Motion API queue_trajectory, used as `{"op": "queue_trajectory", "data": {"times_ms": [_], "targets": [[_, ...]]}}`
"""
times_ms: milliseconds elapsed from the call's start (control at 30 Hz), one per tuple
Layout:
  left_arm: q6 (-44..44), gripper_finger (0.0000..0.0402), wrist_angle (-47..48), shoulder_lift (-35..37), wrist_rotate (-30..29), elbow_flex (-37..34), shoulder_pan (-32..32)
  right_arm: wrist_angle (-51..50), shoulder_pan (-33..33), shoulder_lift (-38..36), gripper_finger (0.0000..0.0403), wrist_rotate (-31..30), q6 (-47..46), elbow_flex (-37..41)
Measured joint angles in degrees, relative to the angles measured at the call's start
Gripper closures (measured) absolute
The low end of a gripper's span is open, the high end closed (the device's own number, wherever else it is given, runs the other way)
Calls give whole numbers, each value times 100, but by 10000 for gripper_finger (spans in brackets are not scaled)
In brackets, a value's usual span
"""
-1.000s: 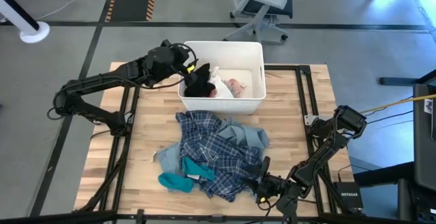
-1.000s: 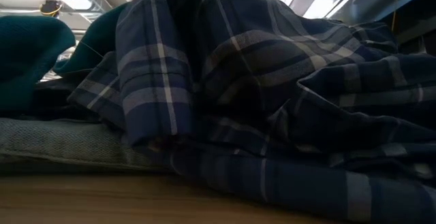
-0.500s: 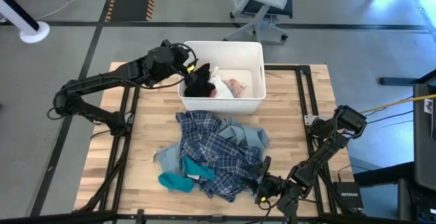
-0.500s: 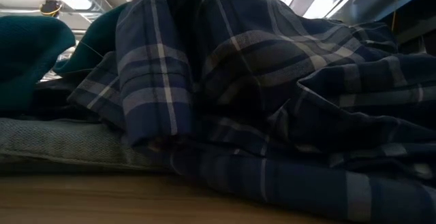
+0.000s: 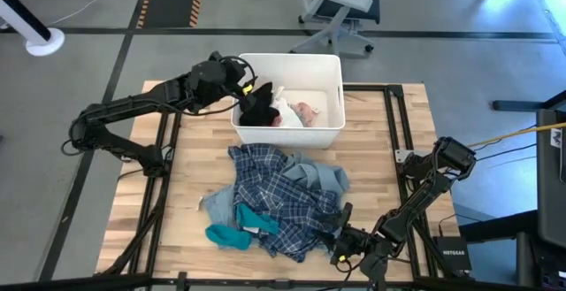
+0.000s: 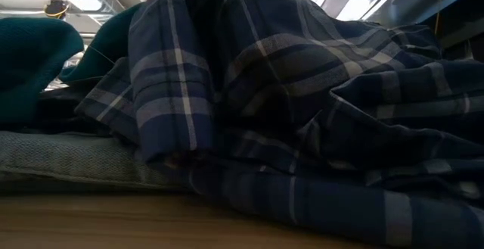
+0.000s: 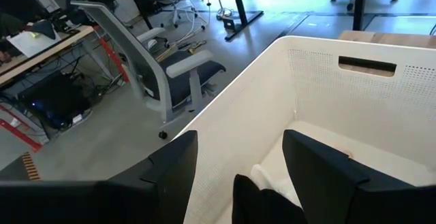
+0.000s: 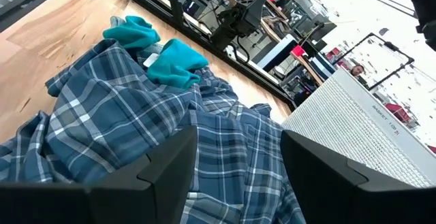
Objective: Sort clothes
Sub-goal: Put the top blue sock into the white laundry bin
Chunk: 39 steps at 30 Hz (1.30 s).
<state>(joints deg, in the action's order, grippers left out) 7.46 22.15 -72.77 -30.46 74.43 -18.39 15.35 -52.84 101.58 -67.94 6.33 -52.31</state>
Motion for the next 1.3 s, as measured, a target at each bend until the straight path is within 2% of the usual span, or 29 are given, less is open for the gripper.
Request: {"op": "queue_trajectory", "data": {"times_ms": [867, 1100, 1300], "targets": [[-5, 190, 0, 0, -1, 0, -2, -102, 44, 0, 171, 431, 164, 0], [-480, 190, 2, 0, 19, 2, 0, -103, 38, 0, 171, 746, 164, 0], [-899, 190, -11, 0, 1081, 2, 2, -246, 37, 0, 171, 670, 166, 0]]}}
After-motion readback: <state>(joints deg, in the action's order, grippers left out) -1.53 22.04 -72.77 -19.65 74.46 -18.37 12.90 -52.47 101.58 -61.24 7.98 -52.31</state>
